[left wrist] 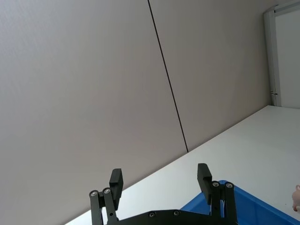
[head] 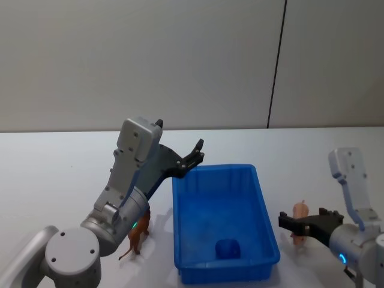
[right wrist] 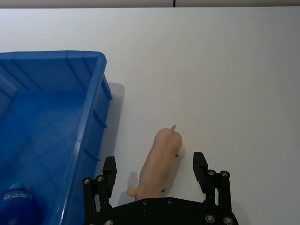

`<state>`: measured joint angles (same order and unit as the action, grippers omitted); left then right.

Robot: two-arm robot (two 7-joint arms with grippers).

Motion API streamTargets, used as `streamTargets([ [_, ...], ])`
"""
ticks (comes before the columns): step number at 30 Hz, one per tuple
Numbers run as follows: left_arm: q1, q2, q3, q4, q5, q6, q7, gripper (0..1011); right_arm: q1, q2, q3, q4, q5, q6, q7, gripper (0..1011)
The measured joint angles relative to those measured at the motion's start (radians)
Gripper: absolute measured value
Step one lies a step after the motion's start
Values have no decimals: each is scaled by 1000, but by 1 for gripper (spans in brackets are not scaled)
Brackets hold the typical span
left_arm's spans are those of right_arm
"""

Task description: Pick up the two dolls from the table and place them into the box.

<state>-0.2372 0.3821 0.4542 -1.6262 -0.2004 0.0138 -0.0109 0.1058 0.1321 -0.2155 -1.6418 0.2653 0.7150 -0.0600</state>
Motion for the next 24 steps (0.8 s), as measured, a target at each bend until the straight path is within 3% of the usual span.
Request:
streamTargets([
  [24, 0, 0, 0, 0, 0, 0, 0, 1005, 54, -47, -5, 124, -35, -16, -31, 1003],
])
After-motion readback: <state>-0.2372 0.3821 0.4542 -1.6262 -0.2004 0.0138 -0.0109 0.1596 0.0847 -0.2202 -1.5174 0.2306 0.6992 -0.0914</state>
